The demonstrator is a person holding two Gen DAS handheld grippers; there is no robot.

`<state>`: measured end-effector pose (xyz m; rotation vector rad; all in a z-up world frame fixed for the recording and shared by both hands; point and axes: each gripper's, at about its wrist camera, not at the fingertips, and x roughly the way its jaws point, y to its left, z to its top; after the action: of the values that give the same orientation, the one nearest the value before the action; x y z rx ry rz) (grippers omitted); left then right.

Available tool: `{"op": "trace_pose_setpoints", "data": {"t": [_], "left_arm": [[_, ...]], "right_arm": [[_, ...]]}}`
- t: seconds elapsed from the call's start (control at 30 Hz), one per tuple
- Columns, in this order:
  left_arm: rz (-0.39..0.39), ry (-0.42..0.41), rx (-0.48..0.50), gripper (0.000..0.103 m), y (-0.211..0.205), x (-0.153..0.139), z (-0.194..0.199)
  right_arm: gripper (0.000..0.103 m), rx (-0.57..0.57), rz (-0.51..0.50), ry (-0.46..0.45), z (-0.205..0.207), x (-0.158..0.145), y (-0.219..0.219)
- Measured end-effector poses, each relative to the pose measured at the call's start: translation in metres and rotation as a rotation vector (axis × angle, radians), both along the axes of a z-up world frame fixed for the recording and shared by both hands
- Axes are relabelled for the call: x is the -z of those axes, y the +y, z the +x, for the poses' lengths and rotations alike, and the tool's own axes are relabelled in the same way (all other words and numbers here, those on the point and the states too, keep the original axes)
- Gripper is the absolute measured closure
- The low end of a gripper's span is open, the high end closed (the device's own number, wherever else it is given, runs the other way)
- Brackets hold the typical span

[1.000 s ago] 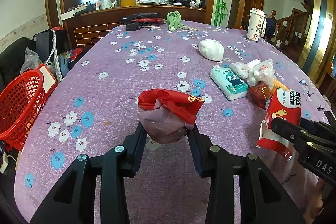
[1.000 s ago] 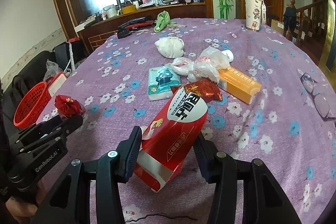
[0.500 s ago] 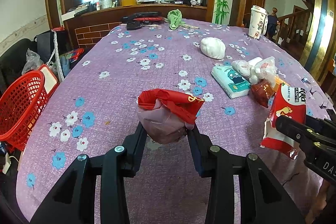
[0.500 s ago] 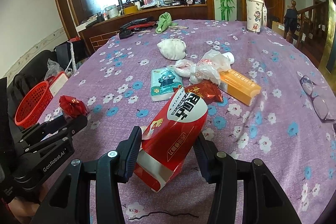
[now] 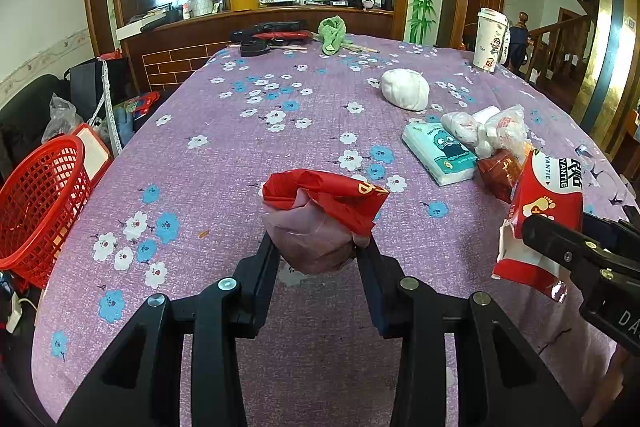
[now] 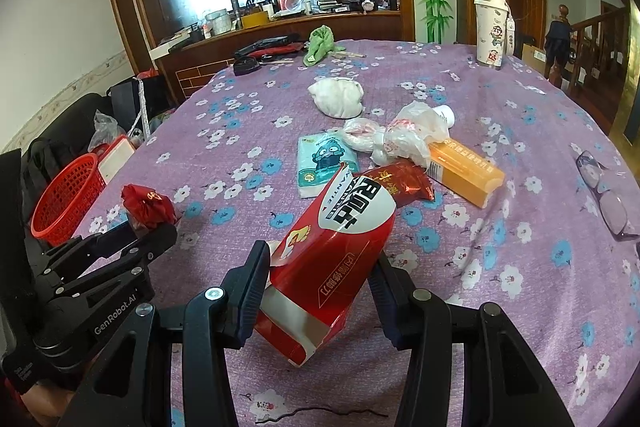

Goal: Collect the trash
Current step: 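Lift the red cup with the right gripper while the left lifts the pink bag, then carry the red cup and pink bag to the red basket with both grippers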

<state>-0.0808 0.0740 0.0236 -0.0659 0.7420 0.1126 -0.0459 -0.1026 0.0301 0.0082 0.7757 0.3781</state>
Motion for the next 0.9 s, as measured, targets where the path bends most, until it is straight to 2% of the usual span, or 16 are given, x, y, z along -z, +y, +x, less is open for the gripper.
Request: {"op": "trace_pose_setpoints", "data": {"t": [0.53,0.9], "left_arm": [[-0.001,-0.006,-0.001,0.065,0.0,0.0,0.001],[-0.056,-0.044,-0.026,0.065,0.027,-0.022,-0.014]], "right_arm": [[0.05,0.007,-0.007,-0.009,-0.004,-0.007,-0.002],[0.05,-0.031,-0.012,0.004,-0.003,-0.021,0.013]]}}
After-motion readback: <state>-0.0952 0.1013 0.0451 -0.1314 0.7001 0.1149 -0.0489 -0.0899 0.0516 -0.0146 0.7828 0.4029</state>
